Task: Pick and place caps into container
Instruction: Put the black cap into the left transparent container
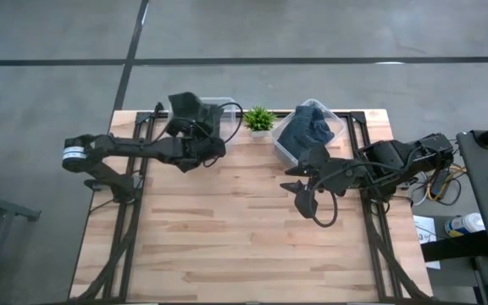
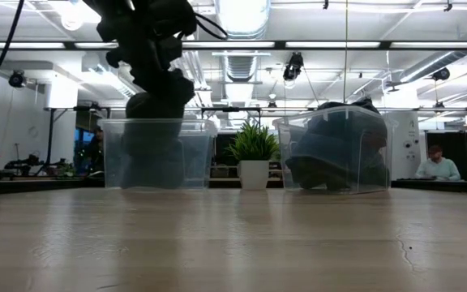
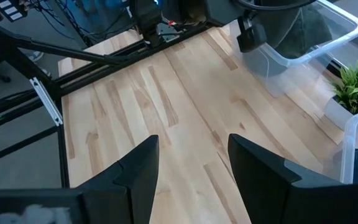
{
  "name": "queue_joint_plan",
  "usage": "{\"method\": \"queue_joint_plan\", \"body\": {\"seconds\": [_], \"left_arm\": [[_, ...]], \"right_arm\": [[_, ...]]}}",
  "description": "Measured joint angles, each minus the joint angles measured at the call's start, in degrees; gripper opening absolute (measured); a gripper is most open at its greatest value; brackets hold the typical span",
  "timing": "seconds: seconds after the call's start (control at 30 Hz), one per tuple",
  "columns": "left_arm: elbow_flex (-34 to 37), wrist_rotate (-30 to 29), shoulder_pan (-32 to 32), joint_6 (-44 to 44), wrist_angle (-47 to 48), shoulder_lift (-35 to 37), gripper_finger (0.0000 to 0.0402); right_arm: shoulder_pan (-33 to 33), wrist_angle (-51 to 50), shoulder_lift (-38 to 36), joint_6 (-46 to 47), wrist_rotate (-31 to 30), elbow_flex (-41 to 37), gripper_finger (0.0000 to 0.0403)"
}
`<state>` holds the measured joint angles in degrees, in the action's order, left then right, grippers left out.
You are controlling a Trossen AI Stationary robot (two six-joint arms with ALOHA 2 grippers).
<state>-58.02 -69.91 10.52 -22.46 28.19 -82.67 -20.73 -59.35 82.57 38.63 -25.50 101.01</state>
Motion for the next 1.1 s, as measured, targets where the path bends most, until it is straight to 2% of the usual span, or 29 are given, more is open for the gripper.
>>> {"method": "queue_joint_plan", "body": {"seconds": [0.23, 0.67, 0.77, 0.97, 1.1], "left_arm": [[0.20, 10.70, 1.58, -0.17, -4.98, 0.00, 0.0000], [0.22, 15.49, 2.04, -4.72, -7.94, 0.00, 0.0005], [0.22, 16.65, 2.60, -5.97, -7.91, 0.00, 0.0022], [0.22, 25.40, 5.15, -10.25, -7.82, 0.00, 0.0074], [0.21, 28.81, 5.70, -11.00, -8.09, 0.08, 0.0113]], "right_arm": [[0.00, 0.02, 0.01, -0.02, 0.00, 0.00, 0.0187], [0.00, -0.02, -0.01, -0.02, 0.00, 0.00, 0.0187], [0.00, -0.02, -0.01, -0.03, 0.00, 0.00, 0.0187], [0.00, -0.04, -0.01, -0.04, 0.00, 0.00, 0.0187], [0.00, -0.09, 0.00, -0.23, 0.00, 0.00, 0.0187]]}}
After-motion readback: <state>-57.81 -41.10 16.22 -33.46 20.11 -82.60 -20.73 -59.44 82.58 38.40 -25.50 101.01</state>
